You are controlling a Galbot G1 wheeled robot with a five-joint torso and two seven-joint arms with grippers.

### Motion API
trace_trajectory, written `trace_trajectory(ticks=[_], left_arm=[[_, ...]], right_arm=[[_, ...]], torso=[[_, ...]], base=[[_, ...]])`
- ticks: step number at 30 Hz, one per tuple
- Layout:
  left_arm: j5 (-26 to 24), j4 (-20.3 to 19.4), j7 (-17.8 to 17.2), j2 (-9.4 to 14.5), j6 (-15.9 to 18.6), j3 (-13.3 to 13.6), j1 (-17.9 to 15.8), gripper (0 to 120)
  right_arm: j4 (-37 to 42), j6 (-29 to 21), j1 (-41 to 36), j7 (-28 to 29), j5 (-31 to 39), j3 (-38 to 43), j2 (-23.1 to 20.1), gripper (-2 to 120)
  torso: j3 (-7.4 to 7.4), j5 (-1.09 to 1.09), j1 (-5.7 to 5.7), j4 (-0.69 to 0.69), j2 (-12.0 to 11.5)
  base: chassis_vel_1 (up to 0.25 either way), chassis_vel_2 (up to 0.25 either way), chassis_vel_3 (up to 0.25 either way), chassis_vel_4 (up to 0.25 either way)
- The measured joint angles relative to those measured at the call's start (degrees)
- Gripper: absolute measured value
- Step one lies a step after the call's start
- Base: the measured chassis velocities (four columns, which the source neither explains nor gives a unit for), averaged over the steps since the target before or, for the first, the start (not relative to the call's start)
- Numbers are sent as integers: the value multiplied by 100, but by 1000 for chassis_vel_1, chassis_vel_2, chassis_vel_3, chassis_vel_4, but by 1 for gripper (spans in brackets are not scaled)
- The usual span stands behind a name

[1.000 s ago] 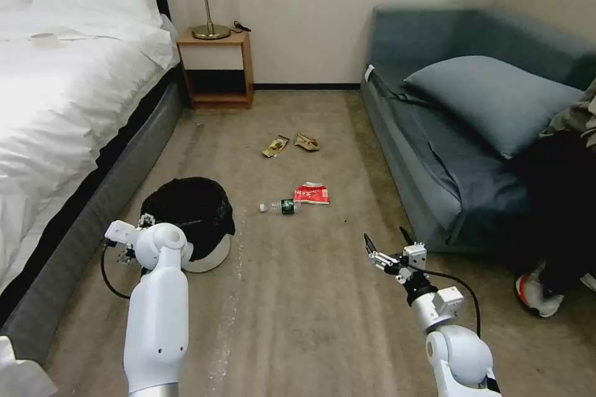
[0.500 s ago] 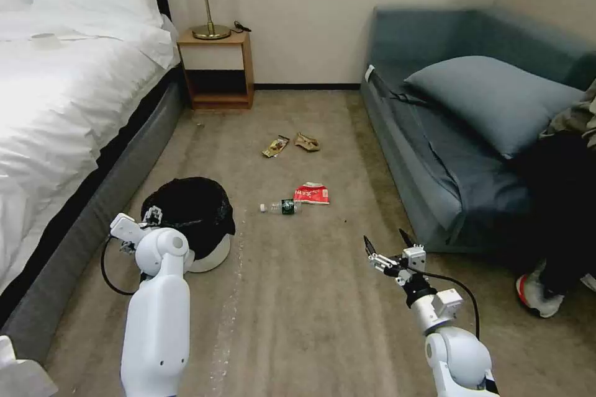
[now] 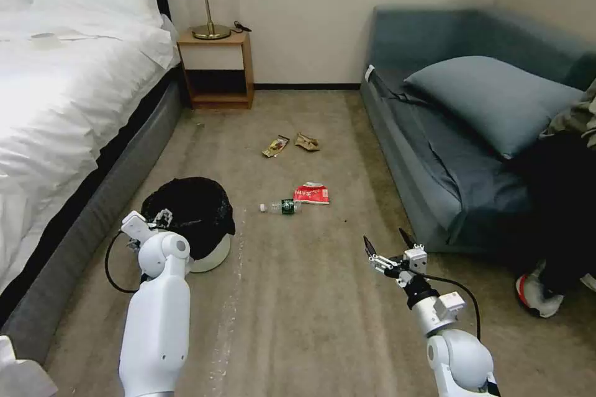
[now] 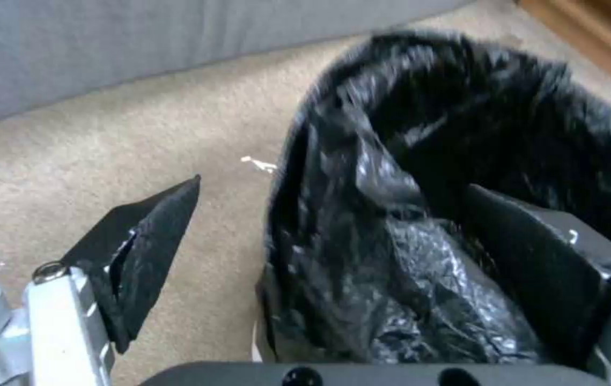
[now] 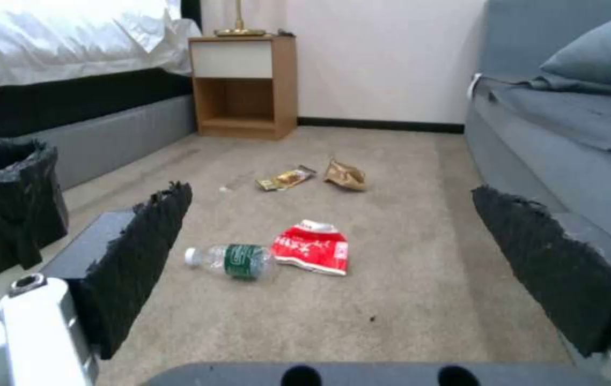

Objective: Pick up the trash bin, then pick up the garbage on the floor and place it into the trash bin.

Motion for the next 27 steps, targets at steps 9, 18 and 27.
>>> trace_trajectory(ticks=[9,18,27], left_arm=[[60,539,154,11,38,-41,-155,96],[71,824,356,22,22,-86,-219,66],[69,835,383,5,0,-90,-151,34]], right_arm=[[-65,82,9,-44,20,-7,33,100],[-56,124,10,-90,78,-9,32,100],[-35,152,3,-104,131,-2,30,100]], torso=[[-1,5,0,0,1],[-3,11,-1,2,5],[-3,7,-2,1,5]], base=[[0,0,0,0],[0,0,0,0],[0,0,0,0]])
